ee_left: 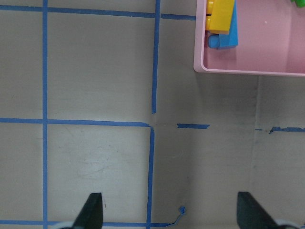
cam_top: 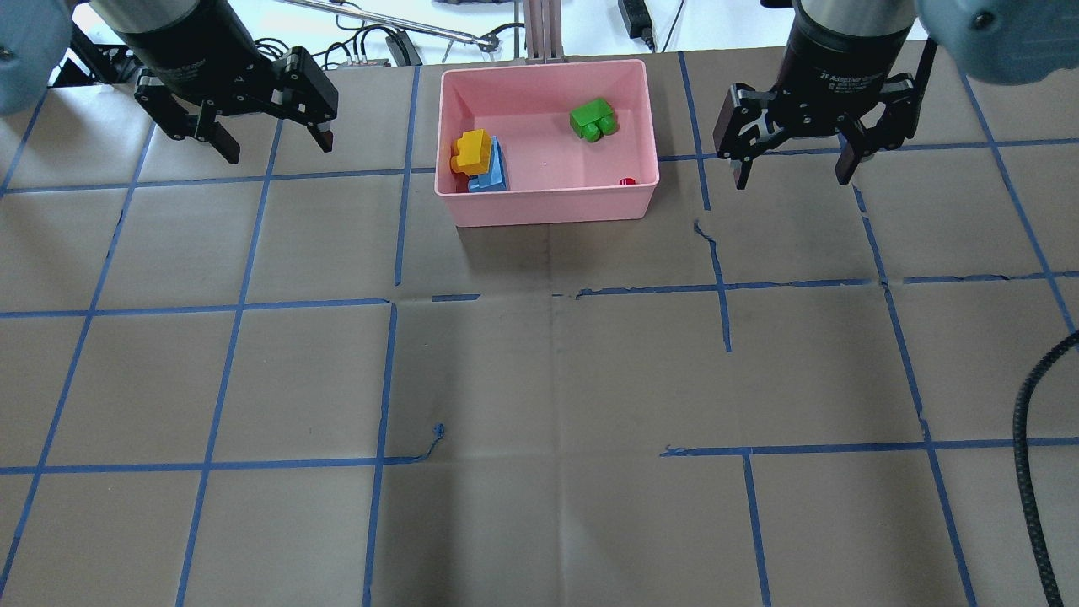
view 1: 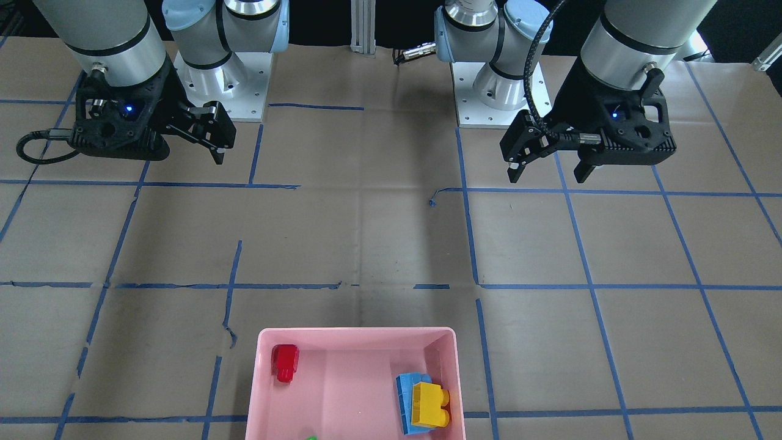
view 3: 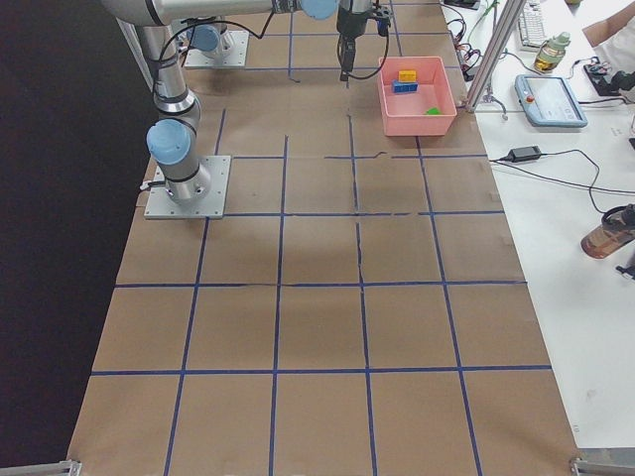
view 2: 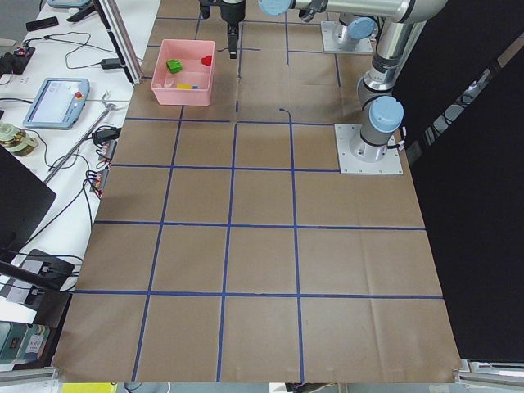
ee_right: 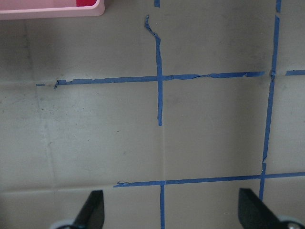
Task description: Put all blocks into box
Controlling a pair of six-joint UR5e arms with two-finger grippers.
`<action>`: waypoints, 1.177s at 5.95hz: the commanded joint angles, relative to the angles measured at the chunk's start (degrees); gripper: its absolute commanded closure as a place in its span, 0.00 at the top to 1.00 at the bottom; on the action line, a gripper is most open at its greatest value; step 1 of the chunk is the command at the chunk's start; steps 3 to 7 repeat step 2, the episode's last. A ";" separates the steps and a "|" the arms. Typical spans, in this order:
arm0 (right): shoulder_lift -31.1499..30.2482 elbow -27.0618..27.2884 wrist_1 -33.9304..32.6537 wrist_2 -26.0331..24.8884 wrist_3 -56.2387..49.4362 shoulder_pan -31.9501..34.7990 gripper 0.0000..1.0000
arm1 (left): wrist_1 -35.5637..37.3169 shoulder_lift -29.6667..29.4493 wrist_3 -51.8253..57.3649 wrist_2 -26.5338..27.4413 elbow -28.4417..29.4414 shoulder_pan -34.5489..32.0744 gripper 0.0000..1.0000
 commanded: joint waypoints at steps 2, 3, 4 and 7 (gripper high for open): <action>-0.05 0.05 0.04 -0.05 -0.04 0.06 0.99 | -0.31 -0.02 0.00 0.33 0.10 0.08 0.99; -0.05 0.05 0.04 -0.05 -0.04 0.06 0.99 | -0.31 -0.02 0.00 0.33 0.10 0.08 0.99; -0.05 0.05 0.04 -0.05 -0.04 0.06 0.99 | -0.31 -0.02 0.00 0.33 0.10 0.08 0.99; -0.05 0.05 0.04 -0.05 -0.04 0.06 0.99 | -0.31 -0.02 0.00 0.33 0.10 0.08 0.99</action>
